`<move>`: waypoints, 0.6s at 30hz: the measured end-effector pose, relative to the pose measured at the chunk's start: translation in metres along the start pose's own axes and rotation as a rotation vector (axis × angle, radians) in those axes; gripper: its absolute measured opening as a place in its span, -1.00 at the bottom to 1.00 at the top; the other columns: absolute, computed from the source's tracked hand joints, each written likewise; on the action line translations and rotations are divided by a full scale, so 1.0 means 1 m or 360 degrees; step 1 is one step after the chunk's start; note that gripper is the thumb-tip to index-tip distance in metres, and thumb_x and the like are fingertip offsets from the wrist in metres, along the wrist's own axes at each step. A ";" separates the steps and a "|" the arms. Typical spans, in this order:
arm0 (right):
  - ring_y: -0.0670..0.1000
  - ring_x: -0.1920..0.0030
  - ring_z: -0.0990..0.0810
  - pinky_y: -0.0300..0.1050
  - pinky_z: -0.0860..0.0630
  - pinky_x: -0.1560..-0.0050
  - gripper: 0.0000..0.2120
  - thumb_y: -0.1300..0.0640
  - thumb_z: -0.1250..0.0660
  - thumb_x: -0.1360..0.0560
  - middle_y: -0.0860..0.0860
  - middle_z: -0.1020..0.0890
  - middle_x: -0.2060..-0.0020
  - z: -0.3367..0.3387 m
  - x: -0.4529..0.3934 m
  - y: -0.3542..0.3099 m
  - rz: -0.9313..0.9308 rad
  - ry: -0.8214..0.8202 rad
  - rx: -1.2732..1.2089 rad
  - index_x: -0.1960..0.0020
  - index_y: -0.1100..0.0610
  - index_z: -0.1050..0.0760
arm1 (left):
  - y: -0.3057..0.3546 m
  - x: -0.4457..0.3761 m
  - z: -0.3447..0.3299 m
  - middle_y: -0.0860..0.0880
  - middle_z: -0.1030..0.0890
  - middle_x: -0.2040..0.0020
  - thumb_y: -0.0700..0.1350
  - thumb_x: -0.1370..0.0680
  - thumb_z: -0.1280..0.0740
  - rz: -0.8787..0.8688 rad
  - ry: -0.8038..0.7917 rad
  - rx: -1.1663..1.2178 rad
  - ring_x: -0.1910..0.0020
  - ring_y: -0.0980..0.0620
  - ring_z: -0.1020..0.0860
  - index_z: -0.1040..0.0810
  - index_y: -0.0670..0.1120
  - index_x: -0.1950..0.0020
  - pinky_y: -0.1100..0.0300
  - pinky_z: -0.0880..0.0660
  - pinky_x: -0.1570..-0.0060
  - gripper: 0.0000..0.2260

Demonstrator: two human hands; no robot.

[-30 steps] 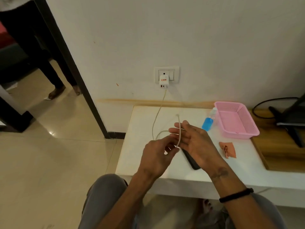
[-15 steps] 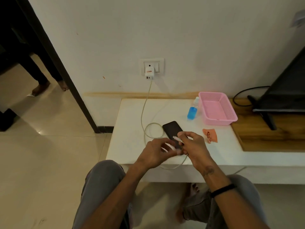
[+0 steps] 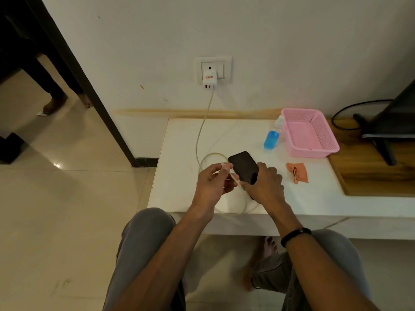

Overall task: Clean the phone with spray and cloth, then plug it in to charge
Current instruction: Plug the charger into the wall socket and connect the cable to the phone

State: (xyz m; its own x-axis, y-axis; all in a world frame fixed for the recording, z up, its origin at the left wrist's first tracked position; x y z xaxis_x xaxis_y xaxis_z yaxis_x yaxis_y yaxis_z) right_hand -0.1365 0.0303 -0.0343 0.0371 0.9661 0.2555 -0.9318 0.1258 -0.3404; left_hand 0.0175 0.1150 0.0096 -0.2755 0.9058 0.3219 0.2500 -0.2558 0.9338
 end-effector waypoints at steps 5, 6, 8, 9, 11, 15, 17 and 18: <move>0.22 -0.36 -0.39 0.15 -0.49 -0.22 -0.10 -0.20 -0.54 -0.37 0.17 -0.40 -0.37 -0.013 -0.006 0.001 0.0019 -0.0008 0.0190 -0.51 0.09 -0.17 | -0.005 -0.002 0.003 -0.03 -0.41 0.34 -0.01 -0.69 -0.28 -0.0144 0.0016 -0.0456 0.28 0.07 -0.46 -0.73 -0.04 -0.17 0.18 -0.64 0.12 -0.75; 0.24 -0.38 -0.38 0.15 -0.48 -0.23 -0.03 -0.21 -0.56 -0.34 0.18 -0.37 -0.39 -0.014 -0.006 0.002 -0.0041 -0.0032 0.0162 -0.54 0.10 -0.14 | -0.005 -0.002 0.003 -0.01 -0.47 0.36 0.01 -0.67 -0.33 -0.0174 0.0020 -0.0542 0.30 0.08 -0.49 -0.75 -0.05 -0.11 0.16 -0.64 0.13 -0.77; 0.24 -0.41 -0.37 0.11 -0.47 -0.27 0.08 -0.24 -0.59 -0.28 0.20 -0.35 -0.42 -0.016 -0.003 0.004 -0.0179 -0.0144 -0.0027 -0.56 0.14 -0.12 | -0.006 0.001 0.004 0.07 -0.64 0.33 0.04 -0.61 -0.41 -0.0202 0.0012 -0.0672 0.32 0.12 -0.59 -0.77 -0.06 0.01 0.20 -0.61 0.14 -0.78; 0.22 -0.37 -0.43 0.07 -0.50 -0.23 0.05 -0.24 -0.60 -0.27 0.18 -0.41 -0.38 -0.016 -0.001 0.004 -0.0222 -0.0200 -0.0210 -0.54 0.18 -0.17 | -0.007 0.003 0.004 0.07 -0.69 0.29 0.04 -0.60 -0.43 -0.0205 -0.0010 -0.0717 0.31 0.13 -0.62 -0.77 -0.06 0.01 0.22 -0.62 0.13 -0.79; 0.11 -0.12 -0.61 -0.11 -0.57 0.04 -0.19 -0.17 -0.60 -0.29 0.10 -0.61 -0.11 -0.013 0.006 0.004 -0.0262 -0.0257 -0.0757 -0.36 0.25 -0.42 | -0.009 0.006 0.004 0.03 -0.74 0.23 0.03 -0.59 -0.45 -0.0214 -0.0062 -0.0761 0.28 0.15 -0.66 -0.77 -0.07 -0.03 0.26 -0.64 0.12 -0.80; 0.05 0.17 -0.57 -0.13 -0.57 0.24 -0.47 -0.02 -0.64 -0.19 0.09 -0.59 0.17 -0.002 0.028 0.003 -0.0566 -0.0617 -0.2103 -0.05 0.20 -0.59 | -0.008 0.013 0.000 0.03 -0.76 0.17 0.03 -0.58 -0.45 -0.0265 -0.0092 -0.0849 0.24 0.17 -0.67 -0.75 -0.07 -0.07 0.33 -0.58 0.14 -0.80; 0.10 0.13 -0.60 -0.06 -0.62 -0.03 -0.34 0.04 -0.67 -0.20 0.15 -0.52 0.09 -0.001 0.038 0.000 -0.0661 -0.0833 -0.2706 -0.19 0.25 -0.51 | -0.005 0.017 -0.005 0.07 -0.75 0.12 0.04 -0.58 -0.45 -0.0386 -0.0108 -0.0906 0.17 0.17 -0.68 -0.75 -0.05 -0.06 0.31 -0.58 0.10 -0.80; 0.15 0.02 -0.66 0.02 -0.57 -0.21 -0.31 0.05 -0.65 -0.24 0.18 -0.53 0.00 -0.001 0.043 -0.001 -0.0686 -0.0924 -0.2882 -0.25 0.25 -0.46 | -0.004 0.019 -0.008 0.09 -0.75 0.11 0.04 -0.57 -0.46 -0.0450 -0.0118 -0.0906 0.14 0.17 -0.68 -0.75 -0.04 -0.06 0.30 -0.59 0.07 -0.81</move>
State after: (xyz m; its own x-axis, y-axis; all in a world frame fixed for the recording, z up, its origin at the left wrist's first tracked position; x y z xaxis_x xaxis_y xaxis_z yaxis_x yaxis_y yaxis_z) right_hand -0.1336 0.0718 -0.0238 -0.3329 0.6801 0.6532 0.5320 0.7074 -0.4654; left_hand 0.0036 0.1308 0.0129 -0.1888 0.9803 0.0585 -0.3607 -0.1246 0.9243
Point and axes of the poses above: each hand's wrist, its own x-axis away from the middle knuckle, its own z-axis out of the back of the hand, y = z × x, the point moved 4 cm from there along -x, towards the middle knuckle
